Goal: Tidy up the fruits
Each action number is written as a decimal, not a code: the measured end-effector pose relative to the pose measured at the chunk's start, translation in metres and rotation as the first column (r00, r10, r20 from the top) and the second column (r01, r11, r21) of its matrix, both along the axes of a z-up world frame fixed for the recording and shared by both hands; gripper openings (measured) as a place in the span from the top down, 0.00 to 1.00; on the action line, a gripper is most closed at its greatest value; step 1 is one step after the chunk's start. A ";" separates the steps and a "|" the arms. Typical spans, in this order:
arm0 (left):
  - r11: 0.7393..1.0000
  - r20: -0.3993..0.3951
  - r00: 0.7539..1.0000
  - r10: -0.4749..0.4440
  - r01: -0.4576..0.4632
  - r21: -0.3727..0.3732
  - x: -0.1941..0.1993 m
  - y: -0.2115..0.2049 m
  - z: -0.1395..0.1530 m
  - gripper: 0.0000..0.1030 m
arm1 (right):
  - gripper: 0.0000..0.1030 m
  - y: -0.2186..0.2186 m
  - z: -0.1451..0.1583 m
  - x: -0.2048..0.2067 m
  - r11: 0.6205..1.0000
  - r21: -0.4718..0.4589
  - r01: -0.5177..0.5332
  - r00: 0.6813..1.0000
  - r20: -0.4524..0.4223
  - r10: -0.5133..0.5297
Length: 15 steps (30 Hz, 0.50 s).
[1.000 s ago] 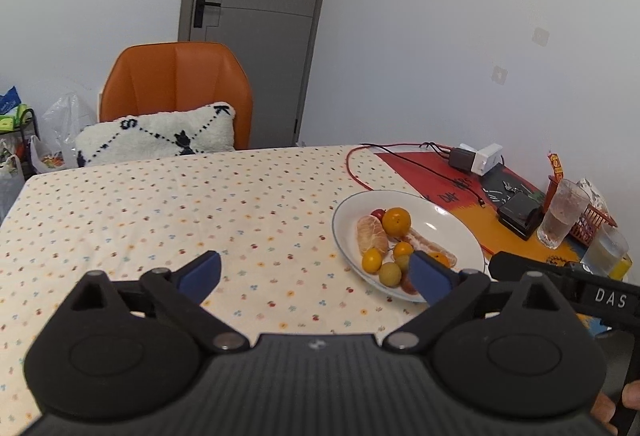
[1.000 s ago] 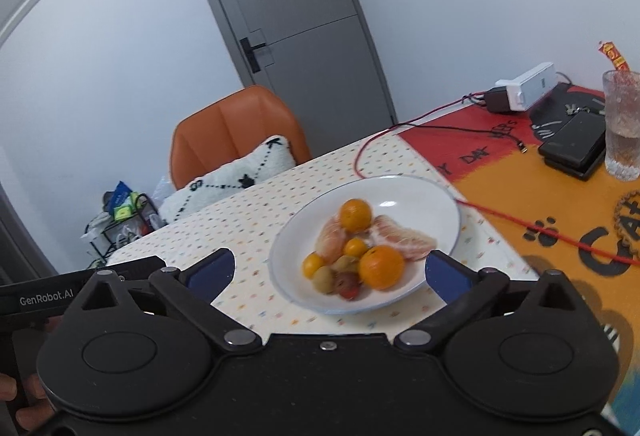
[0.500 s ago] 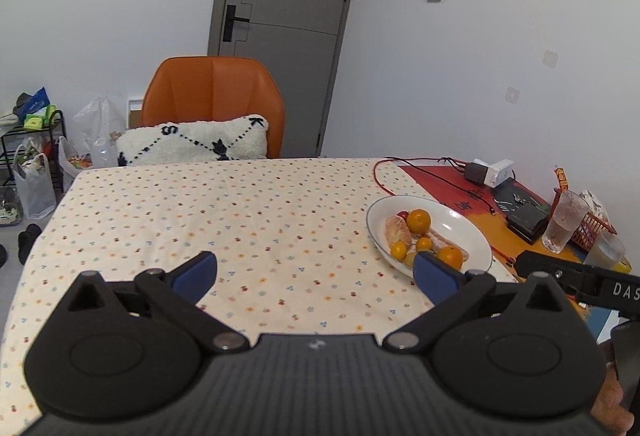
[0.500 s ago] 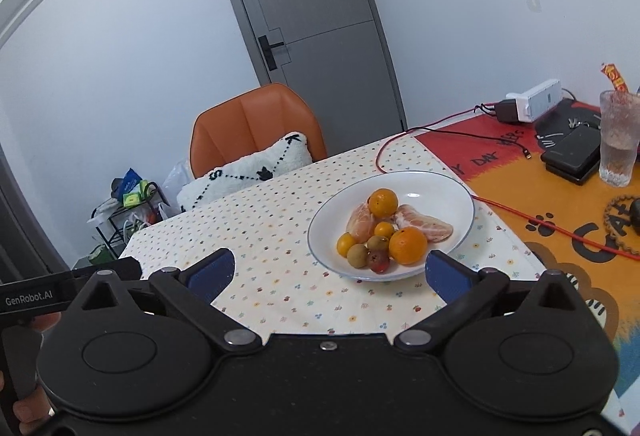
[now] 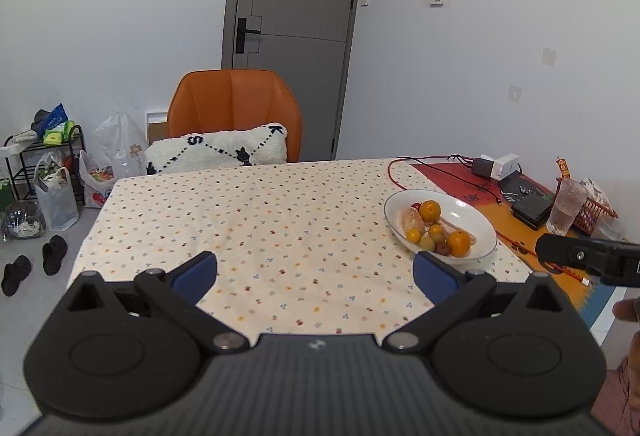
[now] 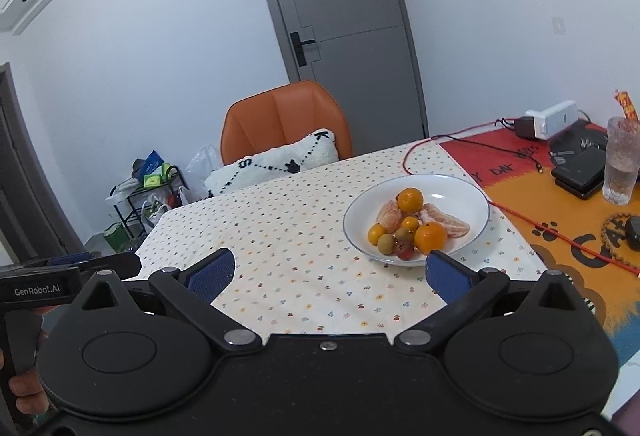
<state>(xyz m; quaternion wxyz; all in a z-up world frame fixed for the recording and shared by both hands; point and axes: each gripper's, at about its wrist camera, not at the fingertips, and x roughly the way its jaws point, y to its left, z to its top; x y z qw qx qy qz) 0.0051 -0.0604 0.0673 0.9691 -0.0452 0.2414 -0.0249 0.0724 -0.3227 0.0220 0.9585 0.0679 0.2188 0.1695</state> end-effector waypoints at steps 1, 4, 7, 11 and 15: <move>1.000 0.001 1.000 0.001 -0.001 0.005 -0.003 0.001 0.001 0.00 | 0.00 0.002 0.002 -0.003 1.000 -0.008 -0.006 1.000 0.004 0.006; 1.000 0.008 1.000 0.009 -0.009 0.017 -0.014 0.004 0.001 0.00 | 0.00 0.008 0.005 -0.011 0.999 -0.021 -0.034 0.999 0.004 0.034; 1.000 0.001 1.000 0.019 -0.019 0.021 -0.022 0.011 0.000 0.00 | 0.00 0.016 0.008 -0.020 0.998 -0.036 -0.054 0.998 0.009 0.054; 0.999 0.012 0.999 0.037 -0.037 0.024 -0.036 0.021 0.000 0.00 | 0.00 0.026 0.009 -0.030 0.996 -0.048 -0.073 0.997 0.012 0.073; 0.998 0.012 0.998 0.056 -0.056 0.026 -0.047 0.030 -0.002 0.00 | 0.00 0.034 0.009 -0.040 0.995 -0.057 -0.083 0.996 0.016 0.084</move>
